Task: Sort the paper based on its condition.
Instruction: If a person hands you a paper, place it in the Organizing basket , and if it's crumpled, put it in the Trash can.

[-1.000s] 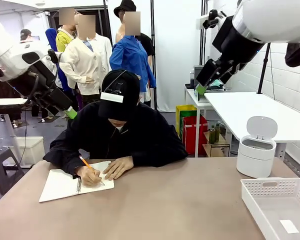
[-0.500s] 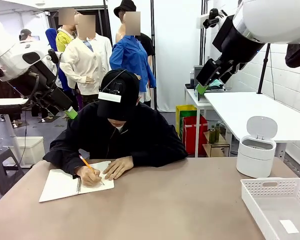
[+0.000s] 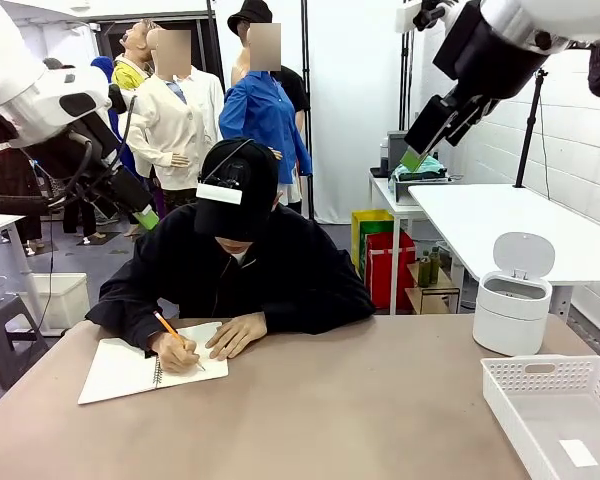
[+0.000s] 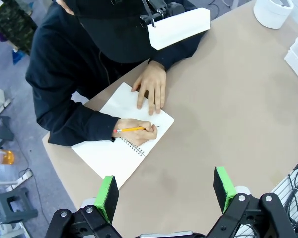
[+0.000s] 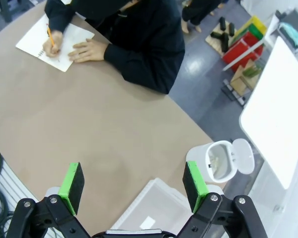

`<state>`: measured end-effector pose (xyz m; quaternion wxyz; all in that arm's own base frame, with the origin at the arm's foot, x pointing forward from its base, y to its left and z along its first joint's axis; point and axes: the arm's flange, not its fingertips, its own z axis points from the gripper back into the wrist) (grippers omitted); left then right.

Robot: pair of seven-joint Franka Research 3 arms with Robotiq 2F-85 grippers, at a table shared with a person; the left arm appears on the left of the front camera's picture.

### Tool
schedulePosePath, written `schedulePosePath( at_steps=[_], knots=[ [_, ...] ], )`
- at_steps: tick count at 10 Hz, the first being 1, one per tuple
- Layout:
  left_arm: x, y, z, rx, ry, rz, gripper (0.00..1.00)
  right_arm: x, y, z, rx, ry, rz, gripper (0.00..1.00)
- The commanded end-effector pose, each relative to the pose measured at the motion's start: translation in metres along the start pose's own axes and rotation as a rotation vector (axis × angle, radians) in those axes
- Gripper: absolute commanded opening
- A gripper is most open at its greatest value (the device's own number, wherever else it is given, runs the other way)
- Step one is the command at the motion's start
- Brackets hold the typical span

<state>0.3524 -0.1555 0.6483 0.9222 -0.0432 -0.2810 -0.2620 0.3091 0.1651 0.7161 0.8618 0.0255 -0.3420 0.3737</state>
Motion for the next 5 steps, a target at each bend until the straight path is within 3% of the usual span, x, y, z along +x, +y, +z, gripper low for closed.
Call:
schedulePosePath(
  at_steps=[1,5],
  knots=[
    [0.0015,-0.0003,0.0087,0.032,-0.02,0.018,1.0,0.0028,-0.0117,-0.0006,0.042,-0.018,0.027,1.0],
    [0.0057,0.002,0.0154,-0.013,-0.044,0.032,1.0,0.0068,-0.0133,0.0022,0.053,-0.037,0.013,1.0]
  ],
)
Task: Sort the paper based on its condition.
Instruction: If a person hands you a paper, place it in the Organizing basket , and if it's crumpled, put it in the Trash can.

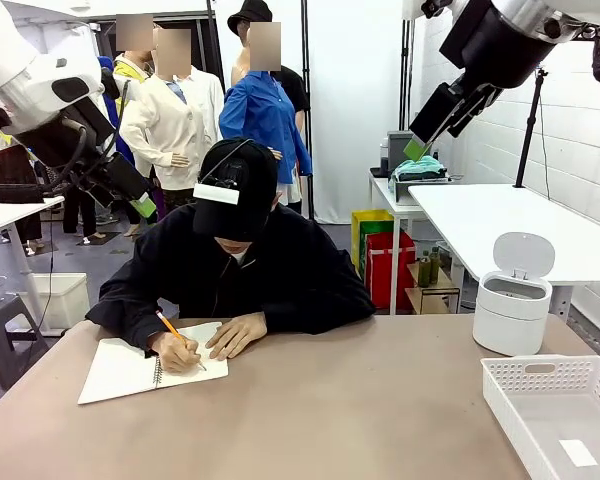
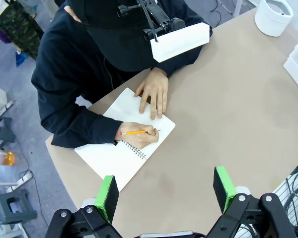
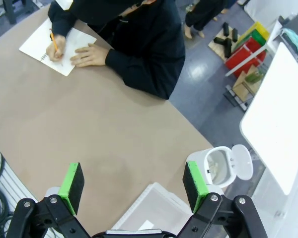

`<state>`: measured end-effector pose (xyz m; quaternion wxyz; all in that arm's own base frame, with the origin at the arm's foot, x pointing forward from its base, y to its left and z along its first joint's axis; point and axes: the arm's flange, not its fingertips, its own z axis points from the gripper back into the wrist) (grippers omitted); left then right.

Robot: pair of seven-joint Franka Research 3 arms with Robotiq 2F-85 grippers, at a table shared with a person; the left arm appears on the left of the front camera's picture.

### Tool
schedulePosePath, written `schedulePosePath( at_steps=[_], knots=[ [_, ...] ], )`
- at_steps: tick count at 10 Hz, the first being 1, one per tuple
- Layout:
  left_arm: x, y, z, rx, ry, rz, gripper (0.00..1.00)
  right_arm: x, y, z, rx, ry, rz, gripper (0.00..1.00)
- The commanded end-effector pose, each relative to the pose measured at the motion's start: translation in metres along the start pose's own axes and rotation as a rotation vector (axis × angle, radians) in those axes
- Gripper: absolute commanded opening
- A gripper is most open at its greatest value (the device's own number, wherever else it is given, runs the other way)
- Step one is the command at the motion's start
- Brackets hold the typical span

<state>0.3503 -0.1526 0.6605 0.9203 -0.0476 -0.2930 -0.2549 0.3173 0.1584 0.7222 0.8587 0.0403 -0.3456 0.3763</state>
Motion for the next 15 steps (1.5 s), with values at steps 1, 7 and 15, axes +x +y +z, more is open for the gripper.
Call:
schedulePosePath(
  at_steps=[1,7,15],
  knots=[
    [0.002,0.0,0.005,-0.019,-0.026,0.023,1.0,0.004,-0.002,0.0,0.026,-0.022,0.014,1.0],
    [0.001,0.0,0.002,-0.006,-0.008,0.005,1.0,0.001,0.0,0.001,0.008,-0.008,-0.007,1.0],
    [0.001,0.0,0.002,-0.006,-0.008,0.005,1.0,0.011,0.002,0.001,0.054,-0.063,-0.001,1.0]
  ],
)
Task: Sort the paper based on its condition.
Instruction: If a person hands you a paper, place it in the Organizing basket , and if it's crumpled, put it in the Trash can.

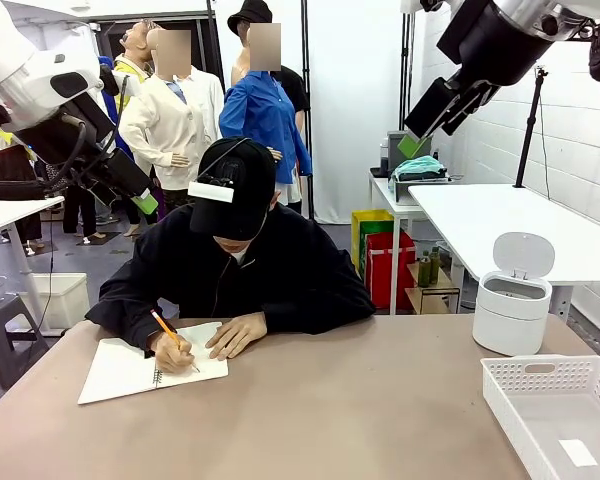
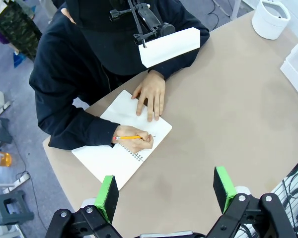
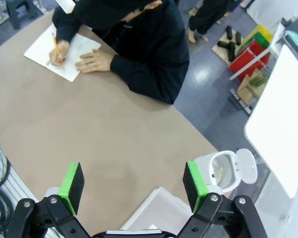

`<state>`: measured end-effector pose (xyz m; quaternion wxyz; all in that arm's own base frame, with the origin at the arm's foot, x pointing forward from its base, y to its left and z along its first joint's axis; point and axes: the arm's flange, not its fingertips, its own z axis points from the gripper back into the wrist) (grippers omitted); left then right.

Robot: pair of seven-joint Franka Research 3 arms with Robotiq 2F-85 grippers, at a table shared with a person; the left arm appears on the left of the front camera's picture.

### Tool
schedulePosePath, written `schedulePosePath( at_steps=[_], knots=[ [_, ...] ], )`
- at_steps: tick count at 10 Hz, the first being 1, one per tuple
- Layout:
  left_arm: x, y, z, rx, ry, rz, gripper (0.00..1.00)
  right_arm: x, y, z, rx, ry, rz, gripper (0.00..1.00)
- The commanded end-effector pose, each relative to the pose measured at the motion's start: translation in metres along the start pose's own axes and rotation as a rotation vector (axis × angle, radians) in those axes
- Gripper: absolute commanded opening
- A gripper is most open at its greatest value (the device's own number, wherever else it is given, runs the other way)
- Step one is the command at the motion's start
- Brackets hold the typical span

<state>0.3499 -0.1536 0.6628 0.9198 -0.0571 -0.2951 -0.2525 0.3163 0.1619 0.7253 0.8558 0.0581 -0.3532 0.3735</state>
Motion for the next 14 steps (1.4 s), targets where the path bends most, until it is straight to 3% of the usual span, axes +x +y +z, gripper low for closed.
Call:
schedulePosePath(
  at_steps=[1,5,14],
  knots=[
    [0.0,0.001,0.0,0.009,0.002,-0.004,1.0,0.012,-0.002,-0.004,0.052,-0.027,0.02,1.0],
    [0.0,0.001,0.0,0.009,0.002,-0.004,1.0,0.027,-0.012,-0.012,0.066,-0.098,0.026,1.0],
    [0.0,0.001,0.0,0.009,0.002,-0.004,1.0,0.032,-0.008,-0.016,0.052,-0.078,0.014,1.0]
  ],
)
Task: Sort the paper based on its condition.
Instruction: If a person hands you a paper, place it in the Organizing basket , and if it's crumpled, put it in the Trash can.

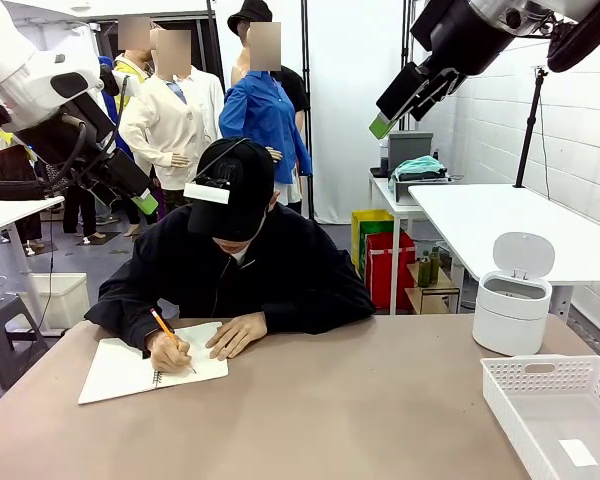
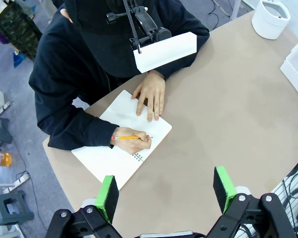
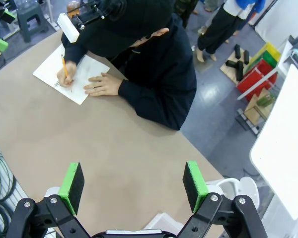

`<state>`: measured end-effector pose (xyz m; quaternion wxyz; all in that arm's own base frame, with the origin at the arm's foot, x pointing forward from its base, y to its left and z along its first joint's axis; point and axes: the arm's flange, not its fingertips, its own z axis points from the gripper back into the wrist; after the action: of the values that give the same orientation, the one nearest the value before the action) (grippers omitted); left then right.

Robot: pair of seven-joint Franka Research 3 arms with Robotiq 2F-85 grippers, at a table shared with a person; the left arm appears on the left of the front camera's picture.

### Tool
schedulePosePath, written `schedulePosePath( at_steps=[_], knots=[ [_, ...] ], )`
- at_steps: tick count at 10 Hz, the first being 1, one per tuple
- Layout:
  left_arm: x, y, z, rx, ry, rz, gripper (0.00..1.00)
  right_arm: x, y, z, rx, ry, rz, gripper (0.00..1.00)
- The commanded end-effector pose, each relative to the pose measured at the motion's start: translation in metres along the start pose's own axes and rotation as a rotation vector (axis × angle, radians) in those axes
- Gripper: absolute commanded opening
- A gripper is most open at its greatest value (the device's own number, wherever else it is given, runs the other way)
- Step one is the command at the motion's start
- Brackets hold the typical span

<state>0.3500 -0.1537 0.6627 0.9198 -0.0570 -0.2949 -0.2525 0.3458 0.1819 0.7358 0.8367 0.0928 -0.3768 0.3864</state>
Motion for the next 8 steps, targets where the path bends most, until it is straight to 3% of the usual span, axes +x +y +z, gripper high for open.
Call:
schedulePosePath(
  at_steps=[1,8],
  knots=[
    [-0.0003,0.0011,0.0005,0.009,0.001,-0.004,1.0,-0.0002,-0.0007,-0.0002,-0.001,0.001,0.0,1.0],
    [-0.0003,0.0011,0.0005,0.009,0.001,-0.004,1.0,-0.0002,-0.0007,-0.0002,-0.001,0.001,0.0,1.0]
  ],
)
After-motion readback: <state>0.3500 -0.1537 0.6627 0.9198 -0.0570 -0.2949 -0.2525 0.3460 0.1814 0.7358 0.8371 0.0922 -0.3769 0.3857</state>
